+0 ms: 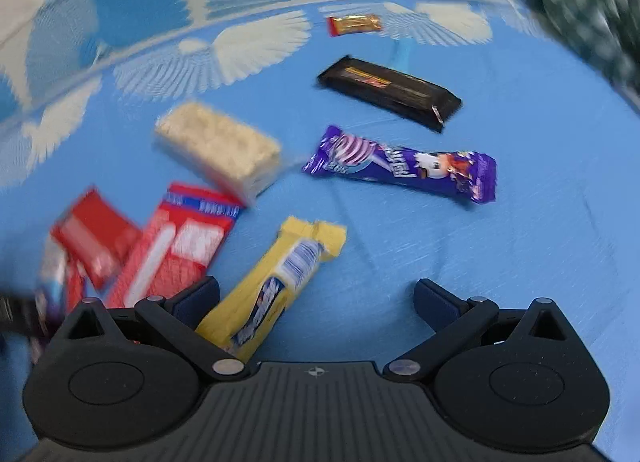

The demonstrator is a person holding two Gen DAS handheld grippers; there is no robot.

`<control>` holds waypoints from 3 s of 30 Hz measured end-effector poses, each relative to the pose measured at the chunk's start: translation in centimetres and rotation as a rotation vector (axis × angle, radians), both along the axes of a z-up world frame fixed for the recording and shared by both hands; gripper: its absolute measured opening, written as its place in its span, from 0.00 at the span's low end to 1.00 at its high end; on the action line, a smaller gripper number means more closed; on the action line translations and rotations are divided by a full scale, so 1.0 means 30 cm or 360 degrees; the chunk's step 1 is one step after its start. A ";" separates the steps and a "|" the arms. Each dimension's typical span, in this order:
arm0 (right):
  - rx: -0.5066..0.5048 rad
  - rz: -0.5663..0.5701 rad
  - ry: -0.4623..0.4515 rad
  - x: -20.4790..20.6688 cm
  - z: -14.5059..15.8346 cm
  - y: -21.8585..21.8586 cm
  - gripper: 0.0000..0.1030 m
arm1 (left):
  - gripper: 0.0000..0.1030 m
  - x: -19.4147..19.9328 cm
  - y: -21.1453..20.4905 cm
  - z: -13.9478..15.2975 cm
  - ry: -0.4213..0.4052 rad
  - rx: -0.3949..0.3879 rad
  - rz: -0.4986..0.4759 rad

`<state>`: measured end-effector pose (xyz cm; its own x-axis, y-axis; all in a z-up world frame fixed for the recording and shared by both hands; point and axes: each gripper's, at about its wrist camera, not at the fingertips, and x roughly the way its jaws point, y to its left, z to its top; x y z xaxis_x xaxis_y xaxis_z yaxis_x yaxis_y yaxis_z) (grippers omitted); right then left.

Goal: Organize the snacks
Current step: 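Grasp the purple-white tube snack with the left tool while the right tool grasps the yellow wafer bar, then carry the tube snack and yellow wafer bar over the cardboard box with both tools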

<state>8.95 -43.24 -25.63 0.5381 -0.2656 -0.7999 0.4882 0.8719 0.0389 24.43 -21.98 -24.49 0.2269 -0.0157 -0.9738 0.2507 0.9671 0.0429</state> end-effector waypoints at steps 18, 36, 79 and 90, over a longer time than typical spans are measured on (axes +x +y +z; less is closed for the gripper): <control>-0.0020 0.0036 -0.0307 -0.287 0.229 0.083 0.15 | 0.23 -0.294 0.060 0.297 -0.0218 -0.0321 -0.0154; 0.0214 0.0389 -0.0486 -0.885 0.638 0.685 0.15 | 0.23 -0.973 0.644 0.776 -0.0452 -0.0528 -0.0030; 0.0002 0.0915 -0.0472 -1.097 0.789 1.190 0.16 | 0.23 -1.364 1.125 0.841 -0.0647 -0.0663 0.0179; 0.0018 0.0906 -0.0389 -1.035 0.756 1.197 0.16 | 0.23 -1.296 1.143 0.802 -0.0605 -0.0629 0.0210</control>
